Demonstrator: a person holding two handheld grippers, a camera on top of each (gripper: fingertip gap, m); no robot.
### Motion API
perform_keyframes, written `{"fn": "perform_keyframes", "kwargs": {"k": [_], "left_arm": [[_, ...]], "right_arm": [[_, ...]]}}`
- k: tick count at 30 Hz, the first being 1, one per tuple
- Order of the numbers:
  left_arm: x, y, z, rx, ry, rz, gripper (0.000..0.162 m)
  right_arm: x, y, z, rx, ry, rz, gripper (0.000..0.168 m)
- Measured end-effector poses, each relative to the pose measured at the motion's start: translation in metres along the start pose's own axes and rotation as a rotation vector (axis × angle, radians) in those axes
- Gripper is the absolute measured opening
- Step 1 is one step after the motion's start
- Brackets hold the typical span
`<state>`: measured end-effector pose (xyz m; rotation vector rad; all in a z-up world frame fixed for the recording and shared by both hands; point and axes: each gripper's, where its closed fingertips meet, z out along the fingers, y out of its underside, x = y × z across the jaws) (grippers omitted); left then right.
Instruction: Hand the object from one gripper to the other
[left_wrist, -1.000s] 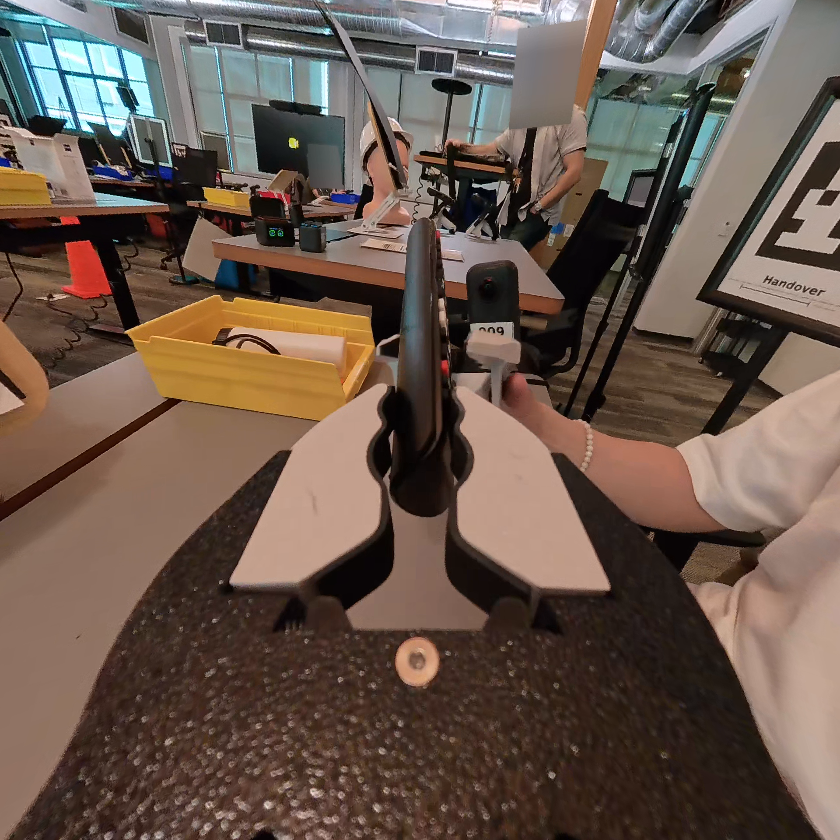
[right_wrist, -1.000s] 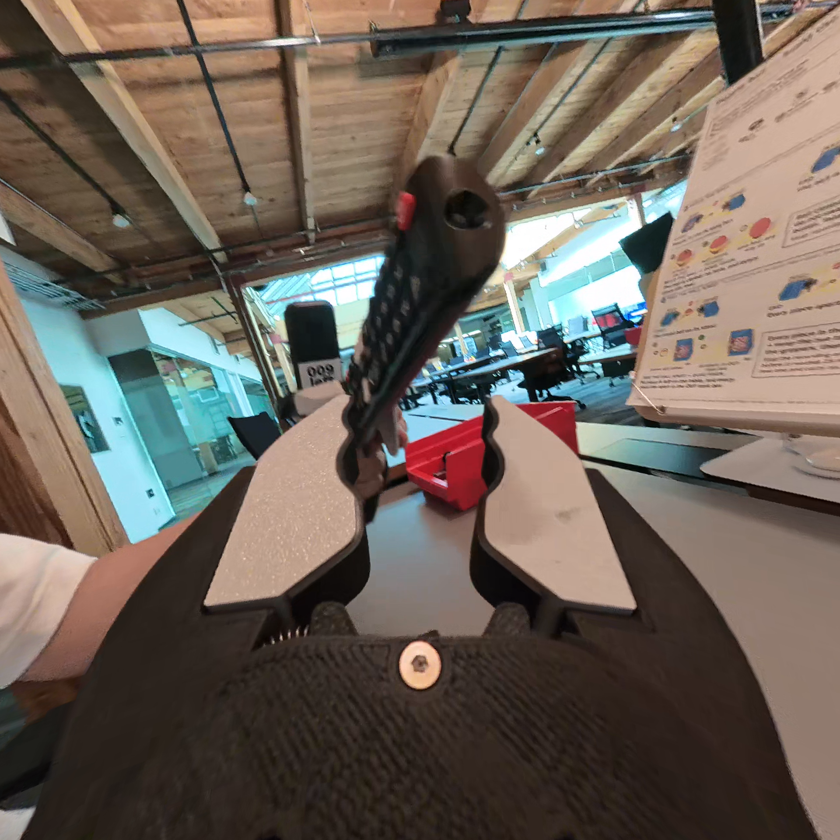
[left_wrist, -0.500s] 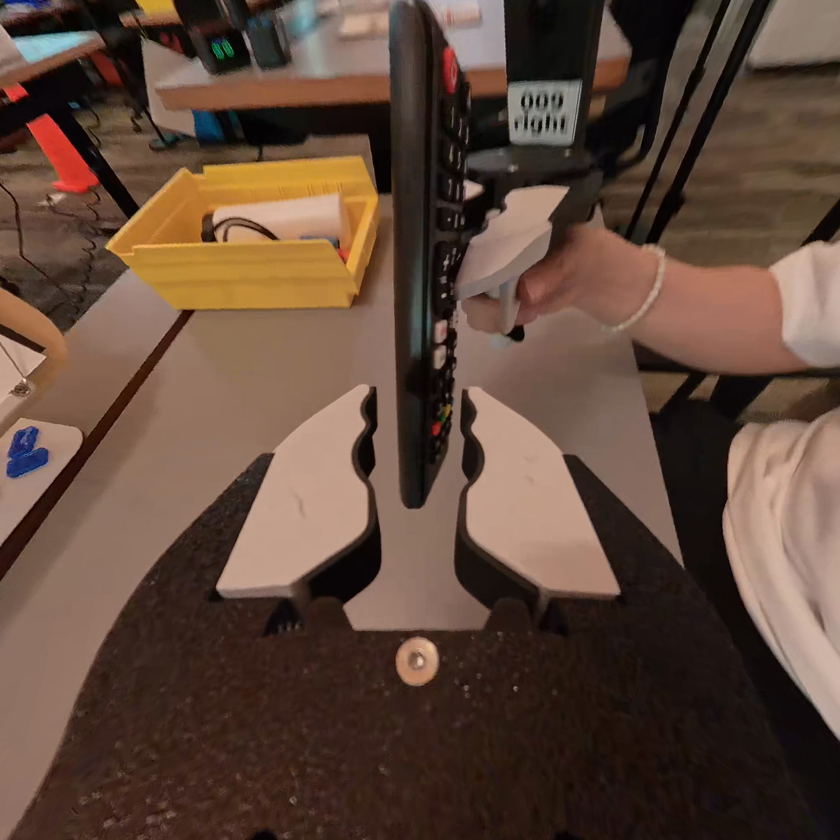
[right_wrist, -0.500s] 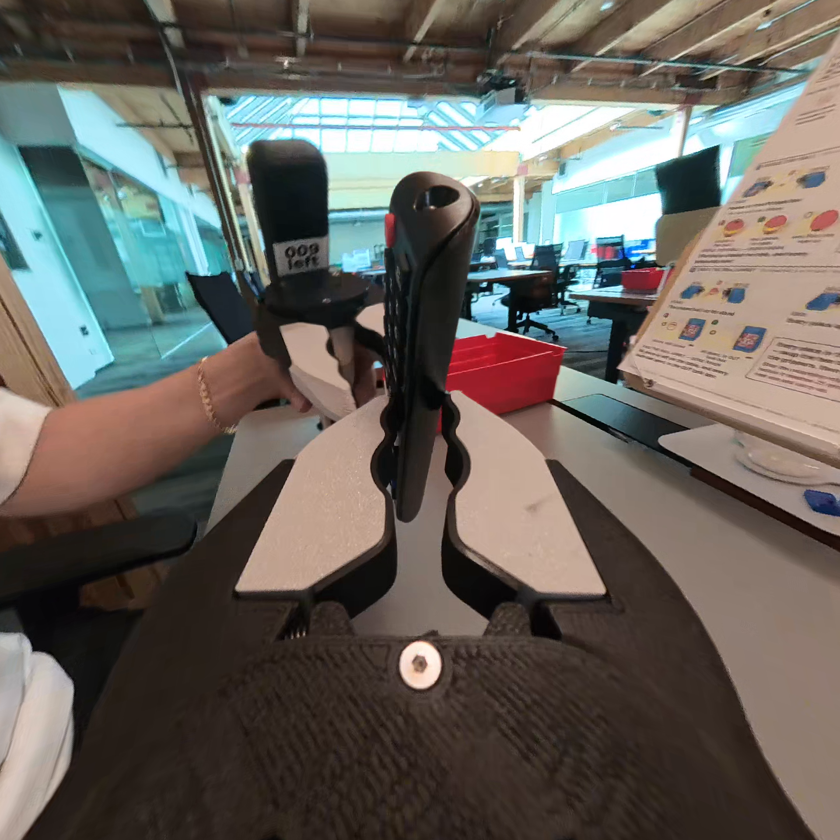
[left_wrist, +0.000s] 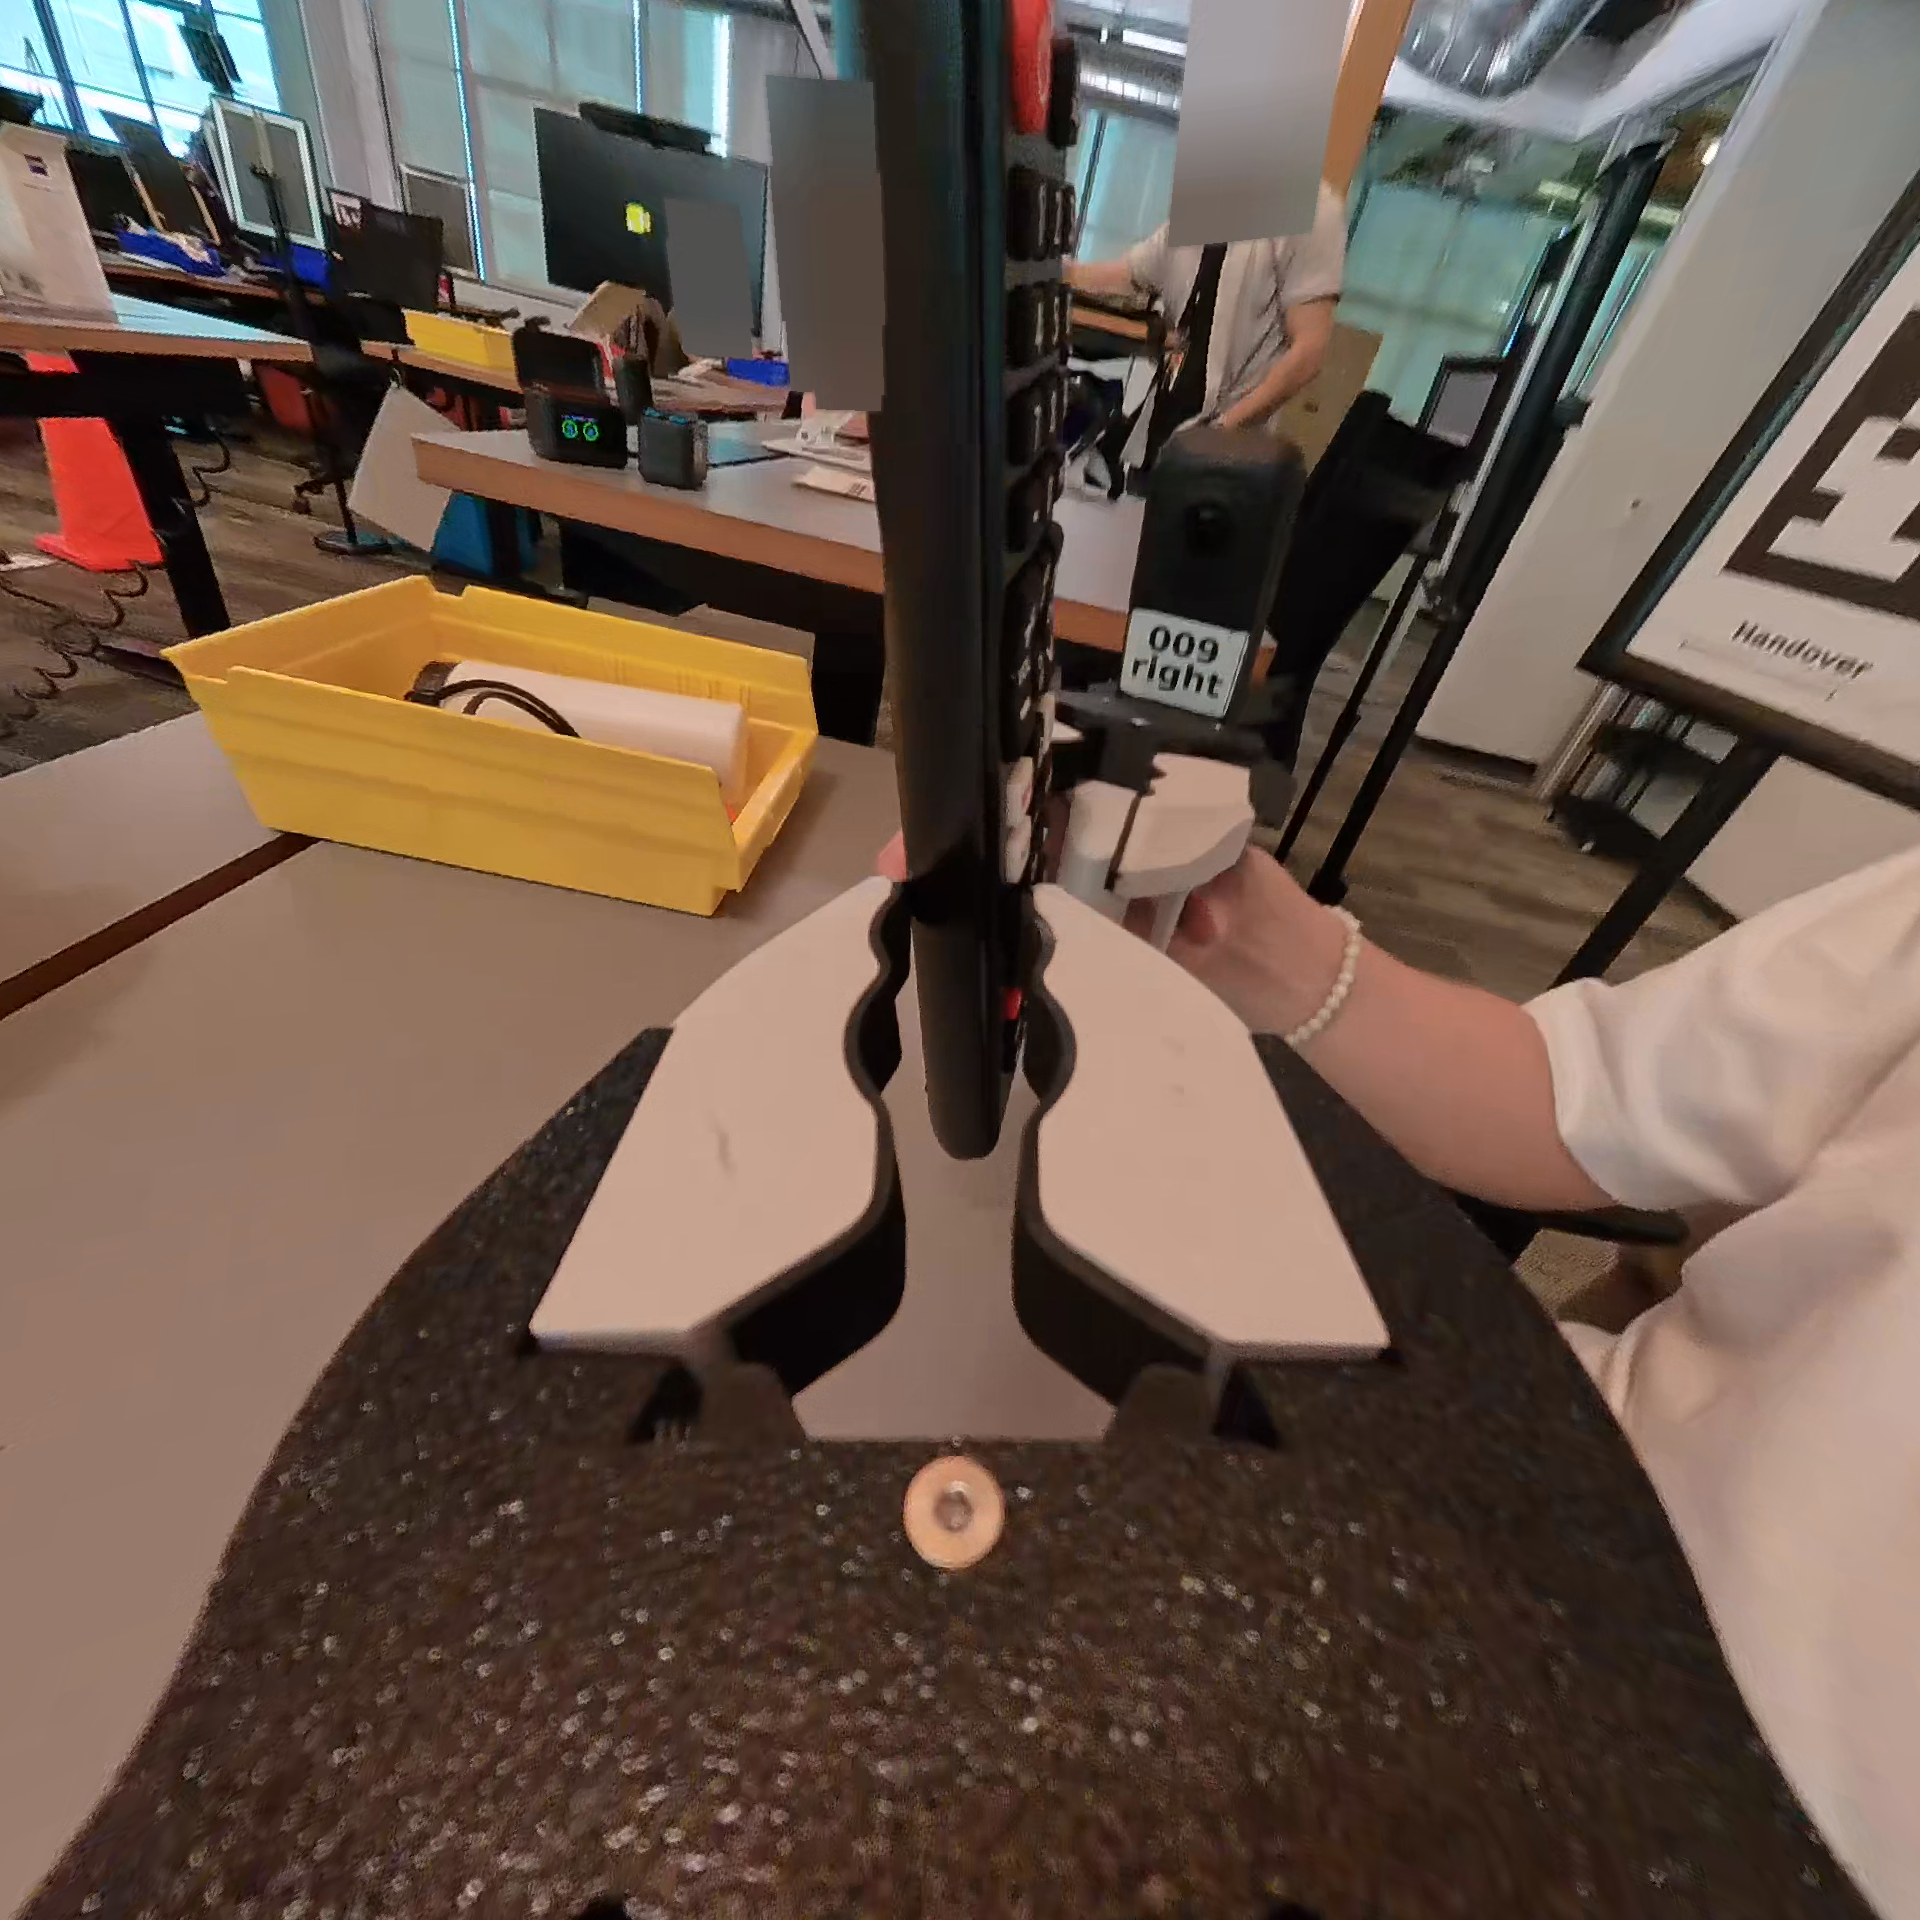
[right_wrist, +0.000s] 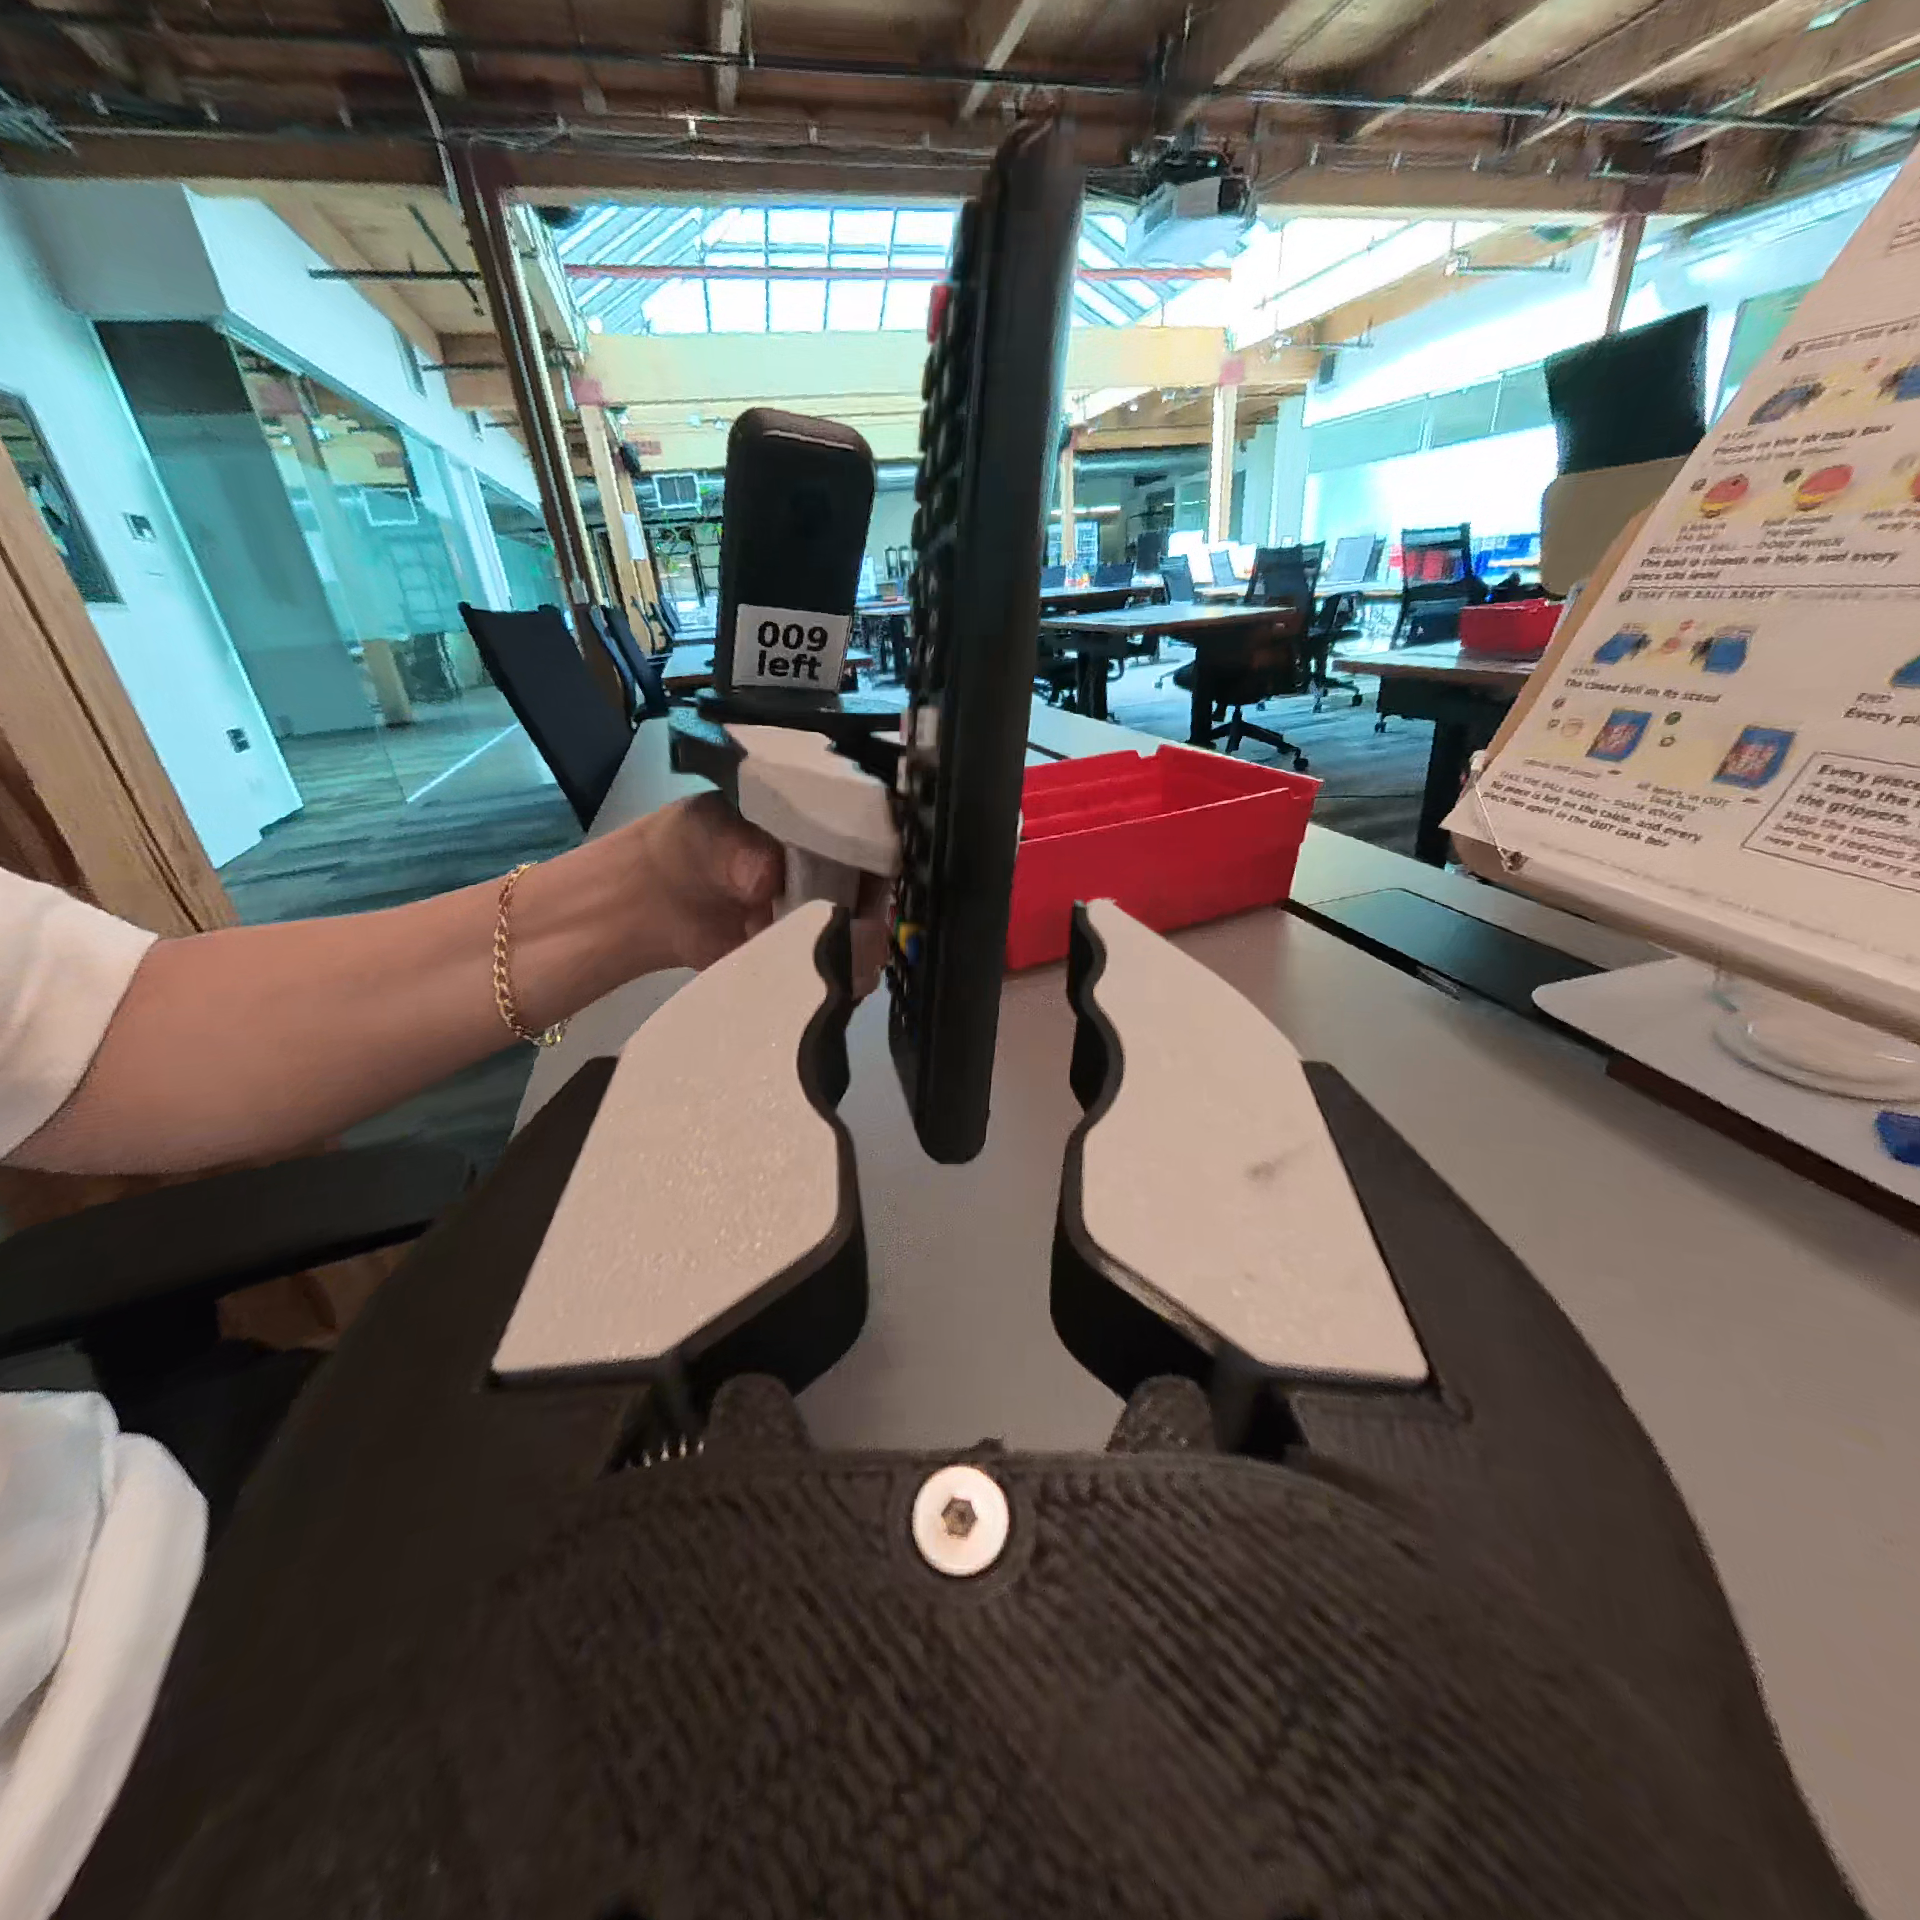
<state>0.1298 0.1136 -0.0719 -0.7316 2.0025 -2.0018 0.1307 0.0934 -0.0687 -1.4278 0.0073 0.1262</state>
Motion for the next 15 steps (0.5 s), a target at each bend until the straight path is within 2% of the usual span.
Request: {"fn": "perform_keyframes", "kwargs": {"k": [2,5,11,12,13,15], "left_arm": [[-0.002,0.000,0.000,0.005,-0.009,-0.008,0.019],[-0.001,0.001,0.004,-0.019,-0.021,0.006,0.019],[0.003,0.001,0.003,-0.060,-0.016,0.016,0.020],[0.003,0.001,0.003,-0.081,-0.021,0.034,0.022],[0.003,-0.003,0.001,-0.083,-0.035,0.056,0.031],[0.002,-0.018,-0.002,-0.062,-0.067,0.086,0.034]], "right_arm": [[-0.001,0.002,0.004,0.007,0.001,-0.008,0.033],[0.001,0.018,0.012,-0.078,0.031,-0.049,0.023],[0.000,0.018,0.012,-0.096,0.020,-0.083,0.020],[0.000,0.018,0.012,-0.102,0.021,-0.092,0.020],[0.001,0.018,0.011,-0.108,0.025,-0.102,0.020],[0.001,0.022,0.011,-0.134,0.024,-0.117,0.020]]}}
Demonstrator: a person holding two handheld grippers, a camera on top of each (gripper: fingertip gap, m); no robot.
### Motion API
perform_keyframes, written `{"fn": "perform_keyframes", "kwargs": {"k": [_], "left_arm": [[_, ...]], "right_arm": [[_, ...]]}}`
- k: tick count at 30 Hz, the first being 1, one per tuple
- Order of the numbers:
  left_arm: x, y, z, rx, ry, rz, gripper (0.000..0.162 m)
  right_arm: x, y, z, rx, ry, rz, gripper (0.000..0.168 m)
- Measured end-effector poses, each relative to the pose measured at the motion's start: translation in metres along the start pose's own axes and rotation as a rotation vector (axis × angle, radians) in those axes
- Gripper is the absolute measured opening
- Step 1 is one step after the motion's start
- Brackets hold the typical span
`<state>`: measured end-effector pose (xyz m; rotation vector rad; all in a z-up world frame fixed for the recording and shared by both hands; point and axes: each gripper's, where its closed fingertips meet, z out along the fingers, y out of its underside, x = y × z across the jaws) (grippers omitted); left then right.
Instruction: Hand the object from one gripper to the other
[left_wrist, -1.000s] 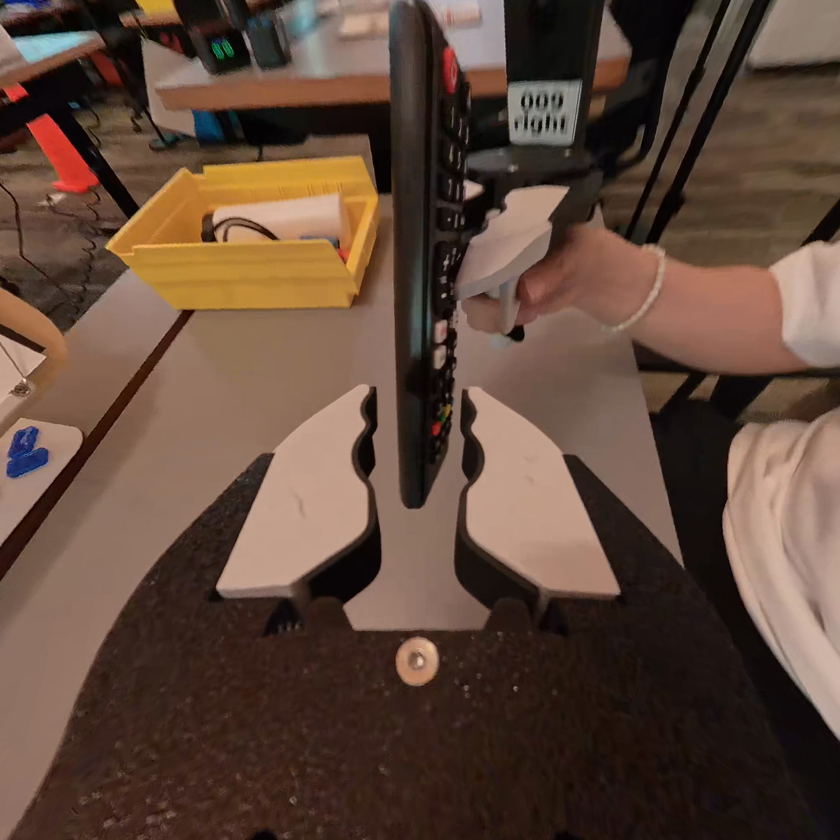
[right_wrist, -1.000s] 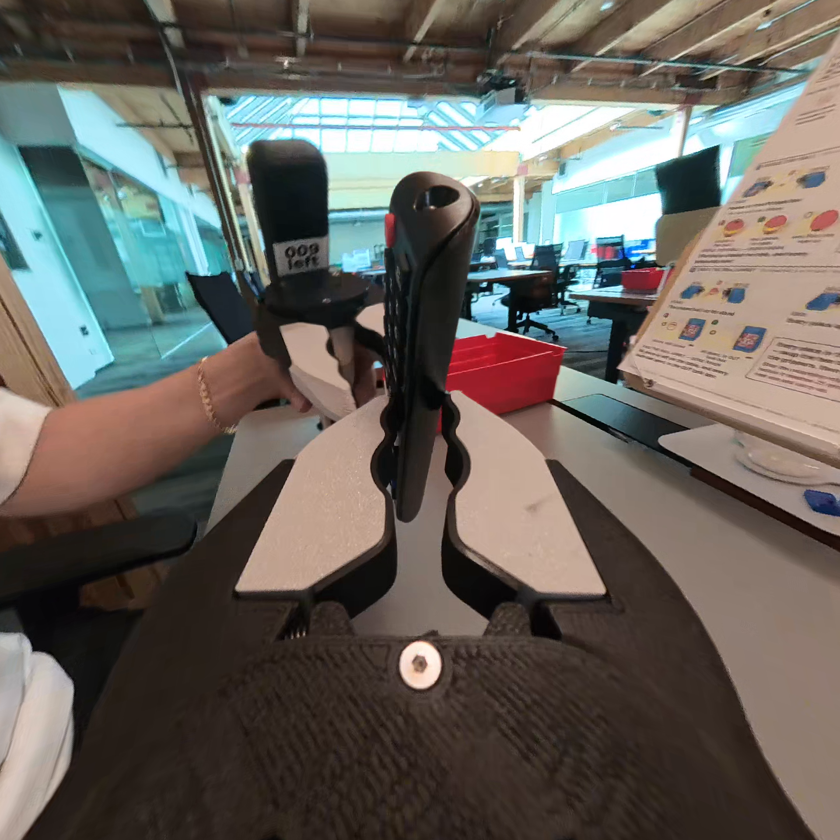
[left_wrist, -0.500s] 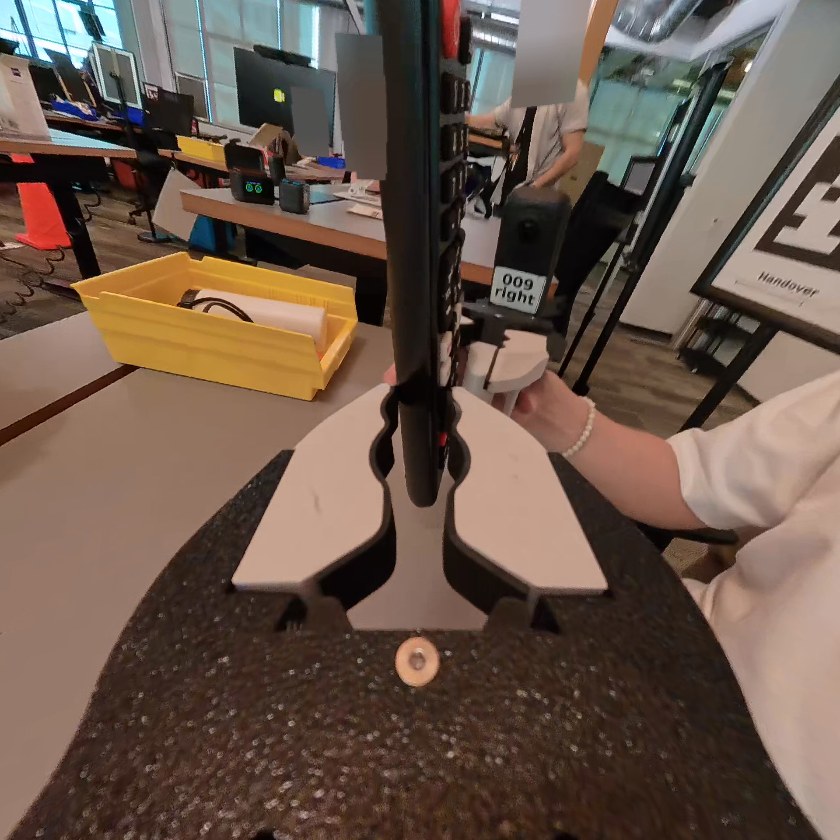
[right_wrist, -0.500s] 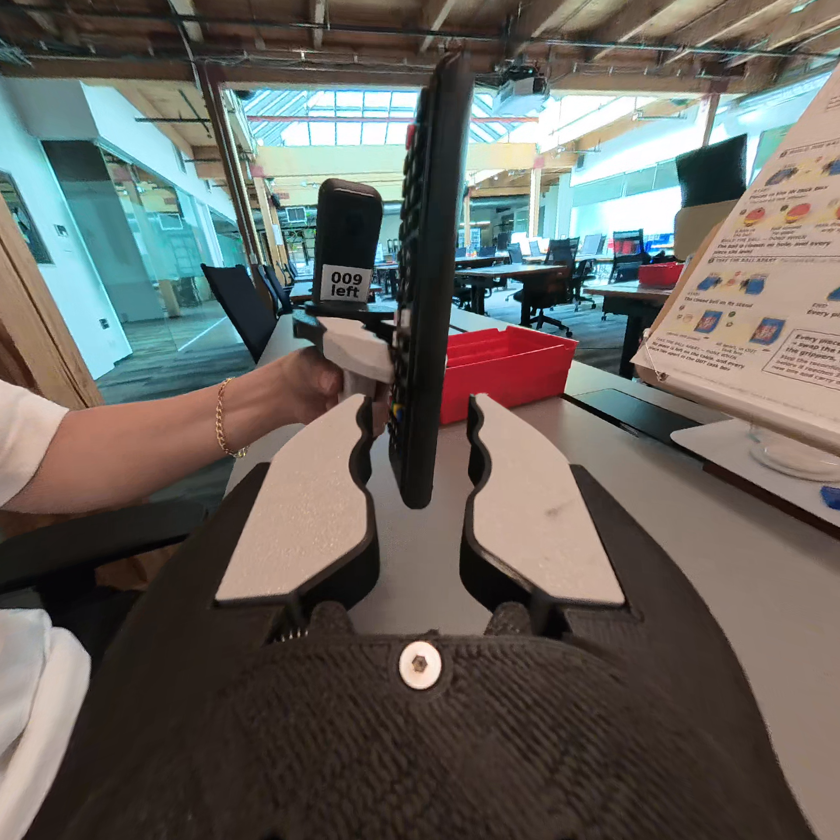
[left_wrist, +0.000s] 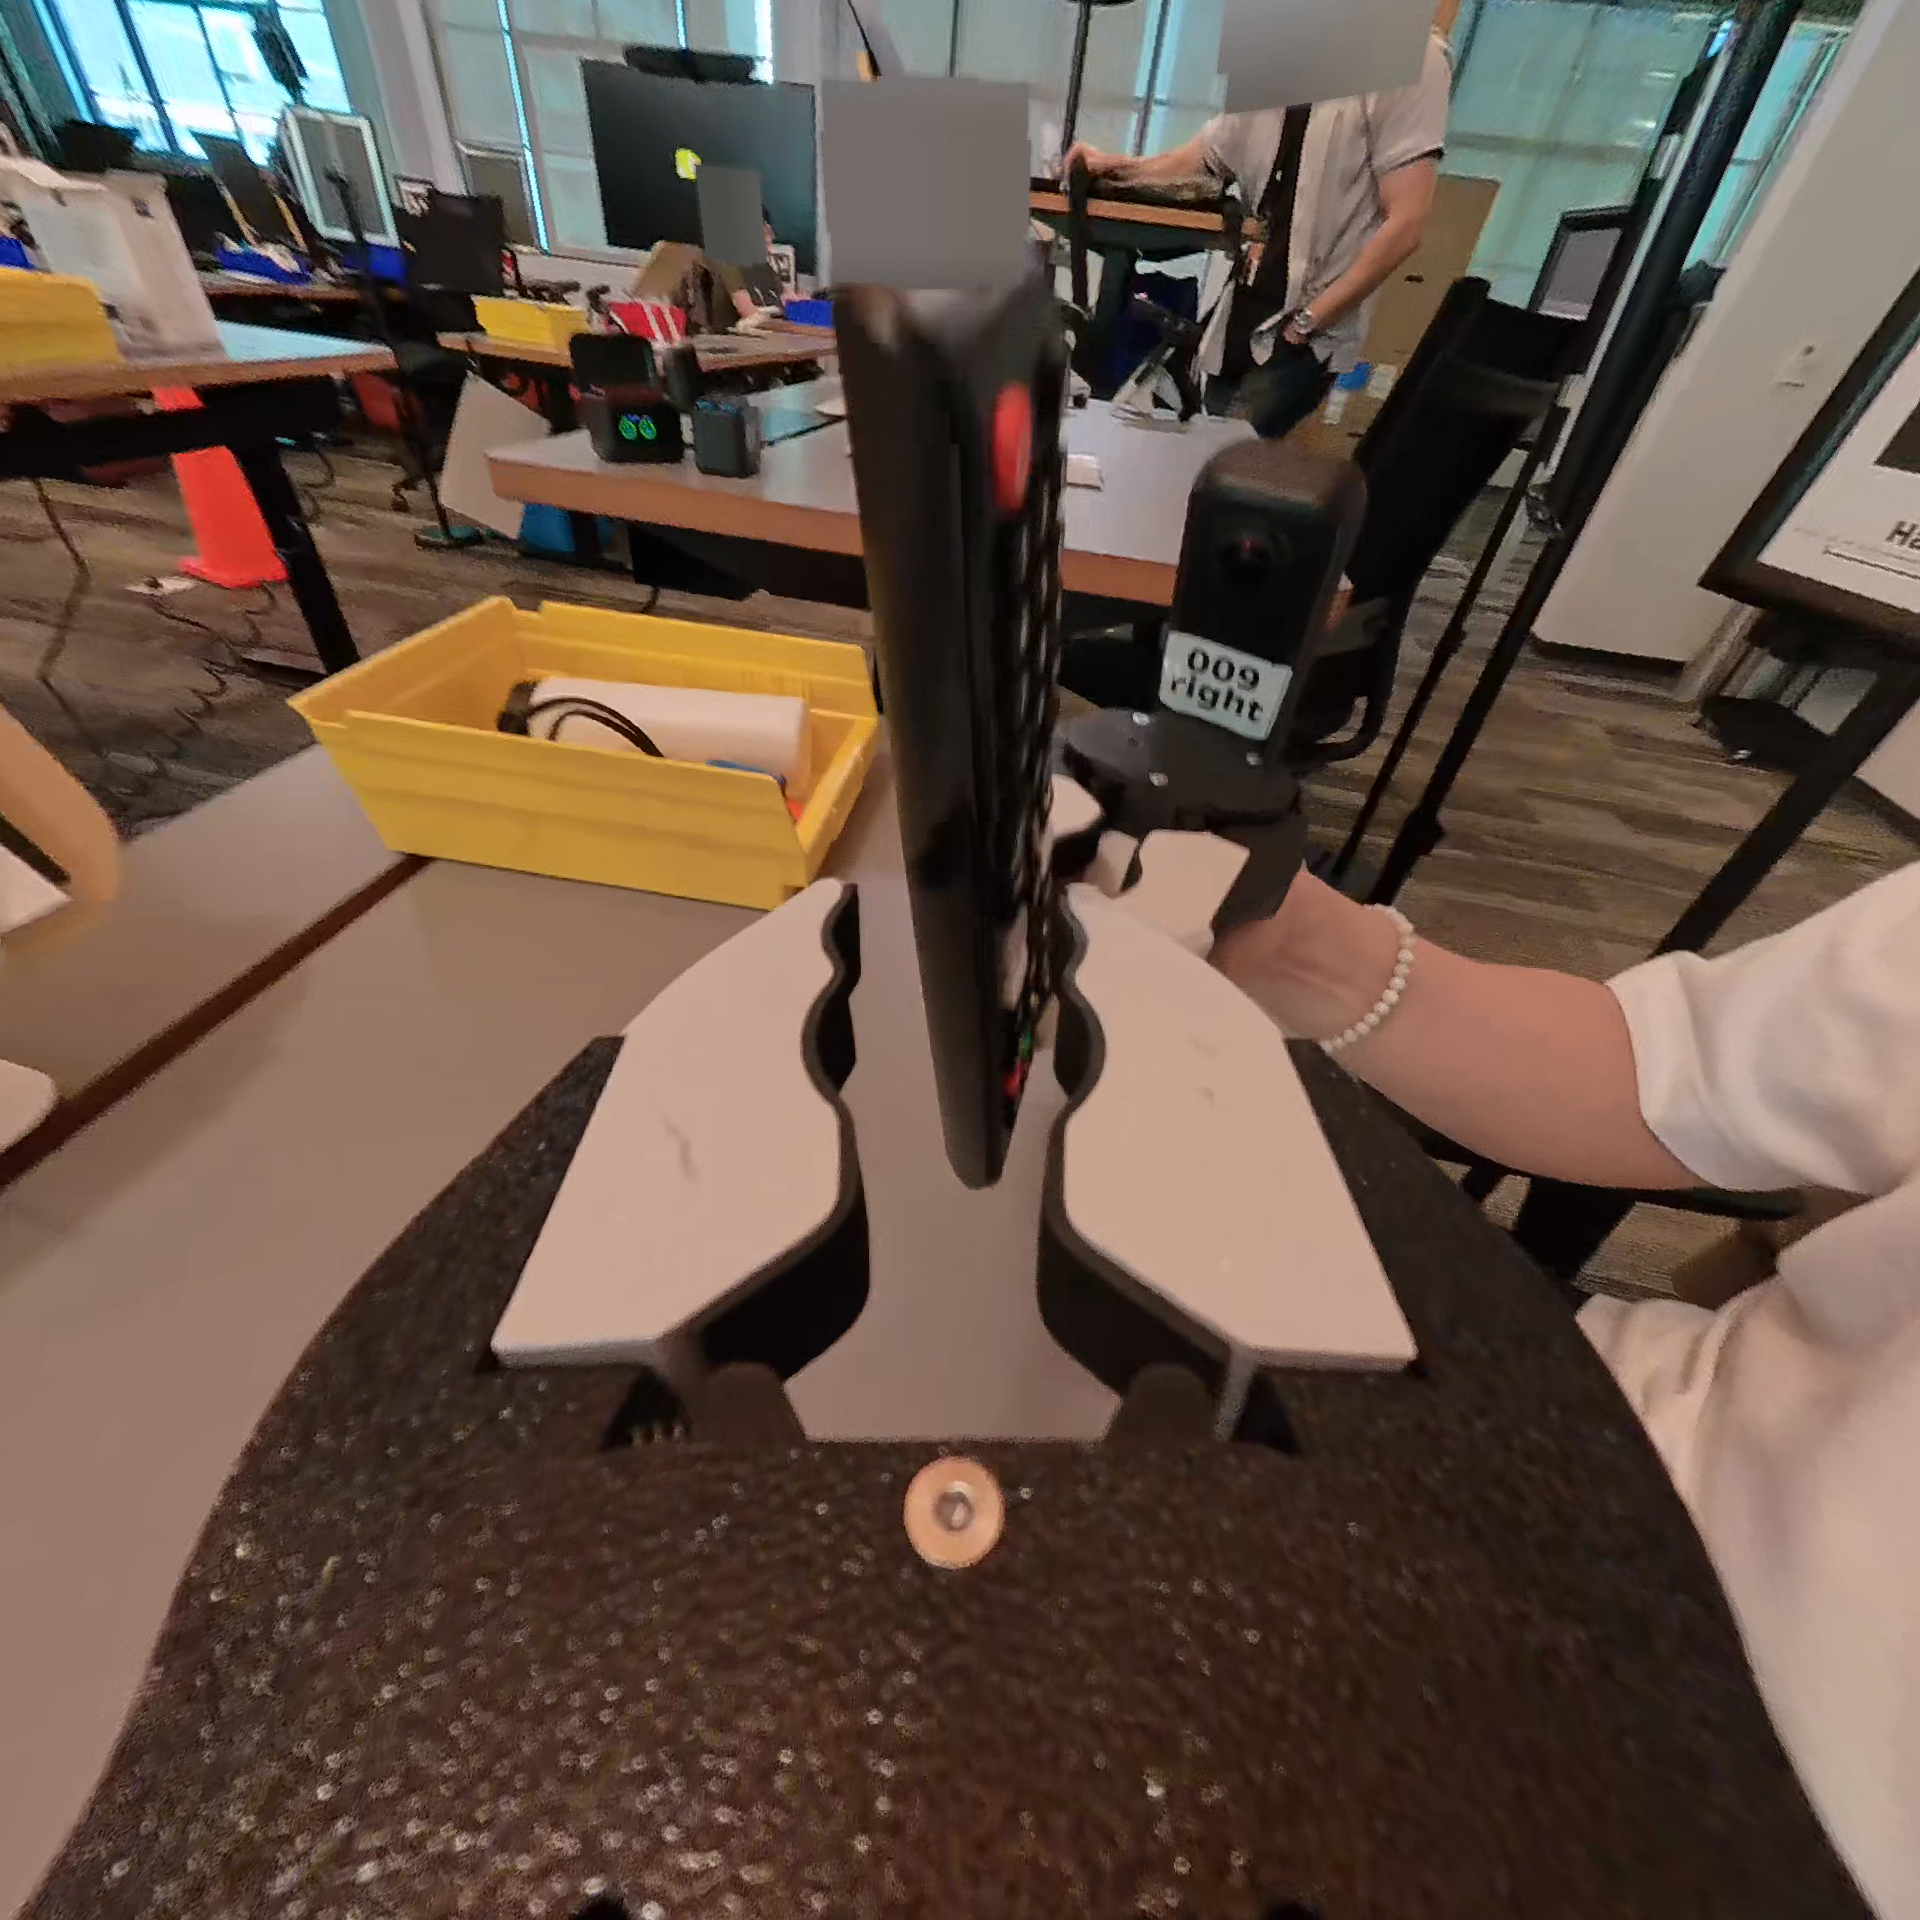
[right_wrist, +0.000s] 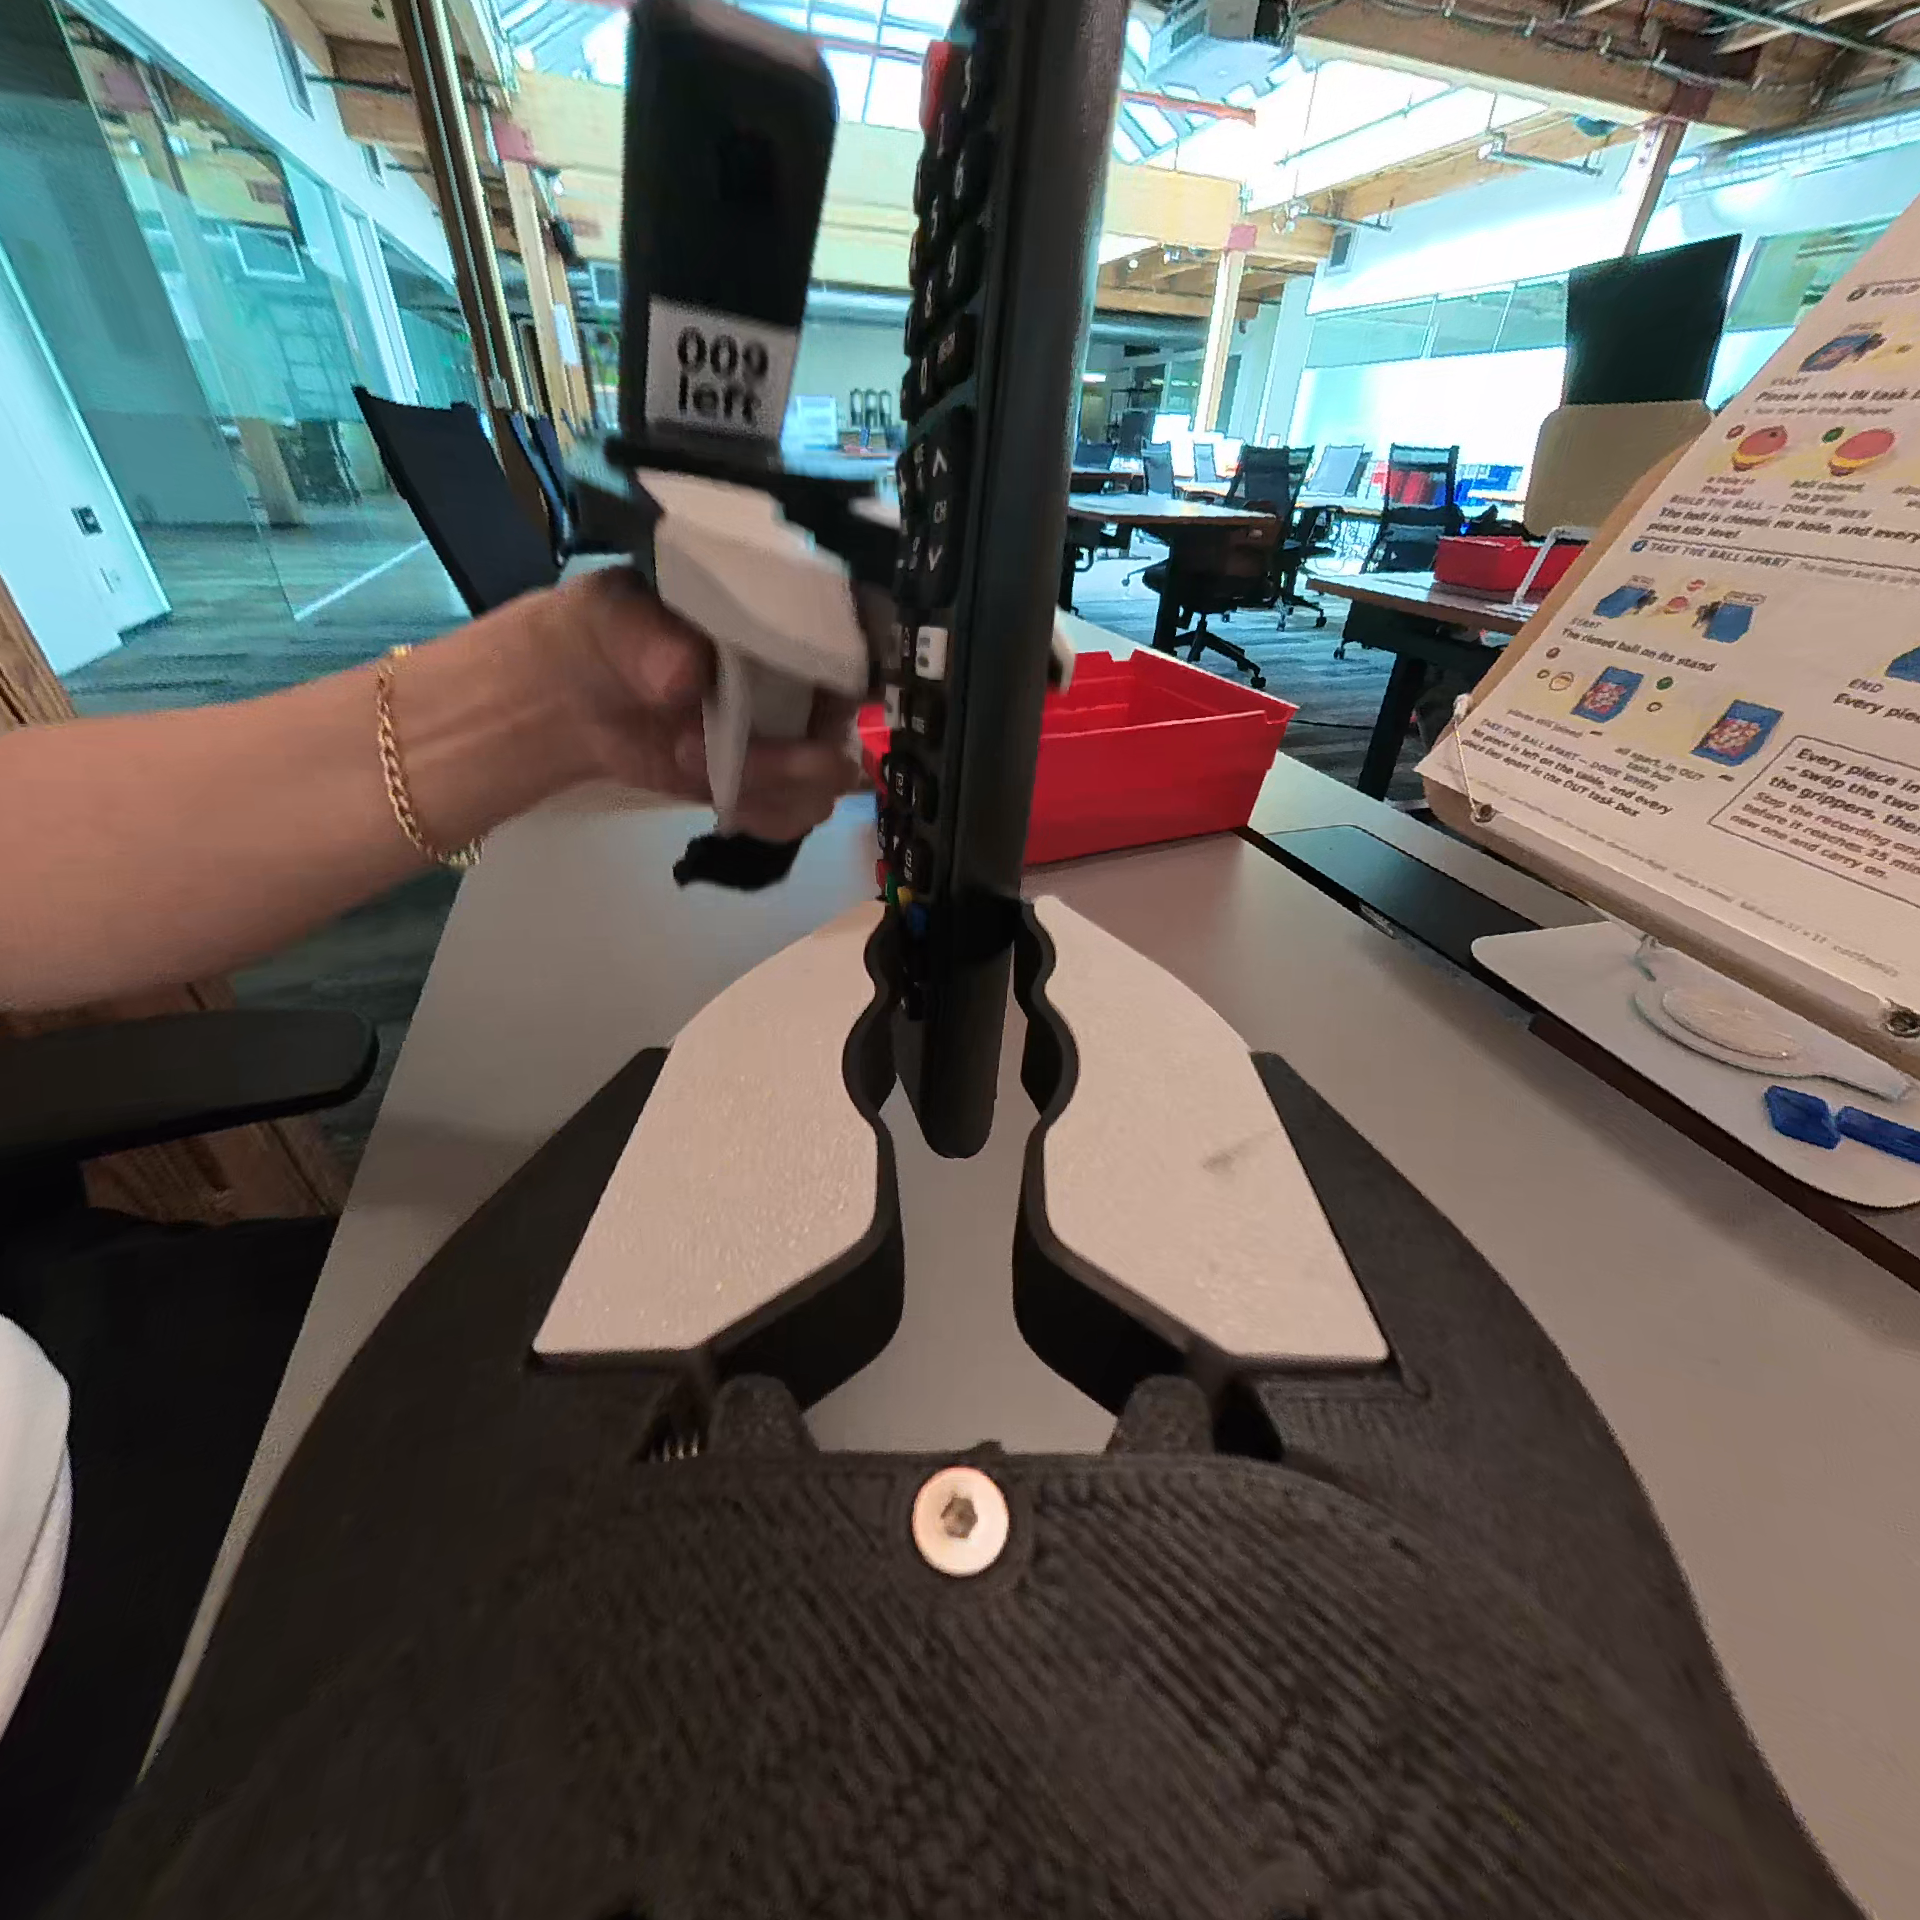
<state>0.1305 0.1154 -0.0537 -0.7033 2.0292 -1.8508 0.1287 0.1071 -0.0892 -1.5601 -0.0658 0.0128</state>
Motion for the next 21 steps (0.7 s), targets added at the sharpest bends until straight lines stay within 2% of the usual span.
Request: {"fn": "perform_keyframes", "kwargs": {"k": [3,6,9,12,17,21], "left_arm": [[-0.002,-0.020,-0.006,0.016,-0.025,0.040,0.034],[-0.001,-0.026,-0.008,-0.021,-0.013,0.052,0.029],[0.002,-0.026,-0.009,-0.027,0.006,0.043,0.026],[0.000,-0.031,-0.010,0.036,0.005,-0.005,0.025],[-0.023,-0.041,-0.015,0.167,-0.090,-0.162,0.024],[-0.042,-0.040,-0.016,0.271,-0.151,-0.382,0.025]], "right_arm": [[-0.002,0.010,0.003,-0.063,-0.007,-0.032,0.020],[-0.006,0.014,0.007,-0.092,-0.015,-0.060,0.020],[-0.007,0.014,0.008,-0.082,-0.013,-0.071,0.020],[-0.006,0.008,0.006,-0.025,0.004,-0.072,0.022],[0.004,-0.003,0.004,0.038,0.092,-0.083,0.056],[0.015,-0.003,0.008,0.002,0.242,-0.226,0.066]]}}
